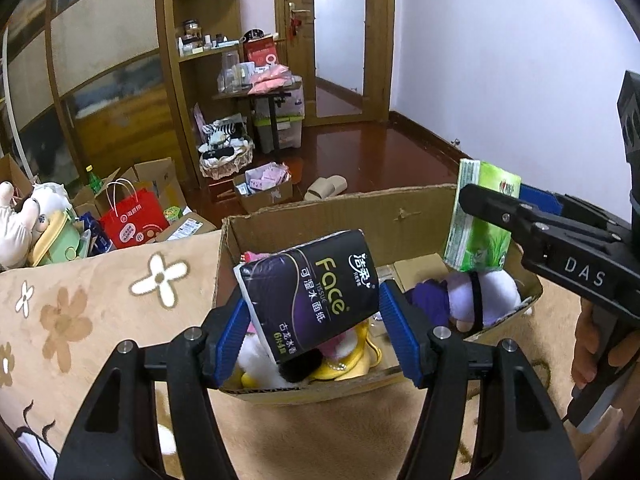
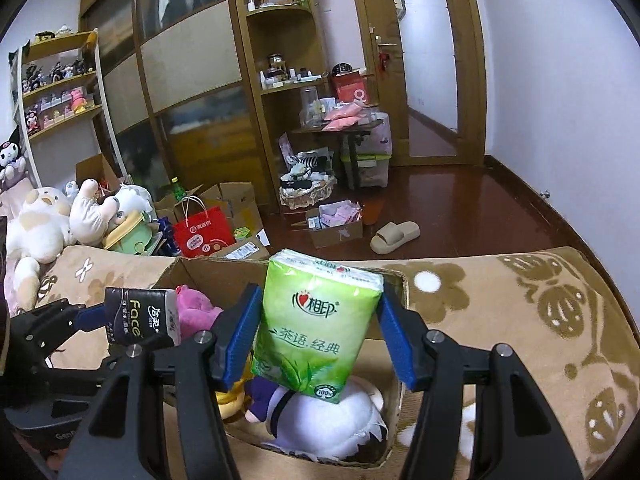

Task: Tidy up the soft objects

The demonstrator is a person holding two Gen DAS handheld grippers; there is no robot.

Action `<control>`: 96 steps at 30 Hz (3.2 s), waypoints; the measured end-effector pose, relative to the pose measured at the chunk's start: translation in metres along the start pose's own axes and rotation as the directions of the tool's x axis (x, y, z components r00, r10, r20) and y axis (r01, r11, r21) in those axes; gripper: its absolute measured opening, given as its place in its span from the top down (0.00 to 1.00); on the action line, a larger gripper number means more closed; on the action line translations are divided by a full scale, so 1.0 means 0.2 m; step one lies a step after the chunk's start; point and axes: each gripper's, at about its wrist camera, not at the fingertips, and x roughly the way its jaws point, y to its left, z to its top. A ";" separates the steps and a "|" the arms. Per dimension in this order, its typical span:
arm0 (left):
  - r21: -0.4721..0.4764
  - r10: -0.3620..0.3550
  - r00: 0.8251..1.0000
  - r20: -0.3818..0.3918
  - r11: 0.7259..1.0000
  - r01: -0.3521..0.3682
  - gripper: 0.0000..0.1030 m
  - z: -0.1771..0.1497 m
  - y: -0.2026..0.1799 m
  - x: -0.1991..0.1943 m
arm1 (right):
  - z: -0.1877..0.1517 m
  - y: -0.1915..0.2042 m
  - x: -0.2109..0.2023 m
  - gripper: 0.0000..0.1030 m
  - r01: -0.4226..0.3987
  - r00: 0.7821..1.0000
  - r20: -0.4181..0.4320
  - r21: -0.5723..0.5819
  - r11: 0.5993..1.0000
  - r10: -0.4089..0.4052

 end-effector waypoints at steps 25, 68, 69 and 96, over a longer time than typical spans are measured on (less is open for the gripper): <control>-0.041 0.102 0.994 0.036 0.994 -0.101 0.12 0.01 0.06 -0.14 | -0.01 -0.04 -0.12 0.14 0.030 1.000 -0.007 0.025 0.999 -0.030; -0.095 0.188 0.943 0.275 0.981 -0.168 0.03 -0.20 0.08 -0.92 | -0.22 0.00 -0.93 0.00 0.106 0.966 0.232 0.049 0.993 -0.114; -0.098 0.189 0.944 0.271 0.981 -0.168 0.03 -0.21 0.09 -0.90 | -0.23 -0.01 -0.93 0.00 0.103 0.966 0.232 0.052 0.993 -0.113; -0.077 0.178 0.960 0.215 0.983 -0.165 0.03 -0.24 0.10 -0.68 | -0.31 0.02 -0.73 0.00 0.120 0.981 0.154 0.017 0.993 -0.121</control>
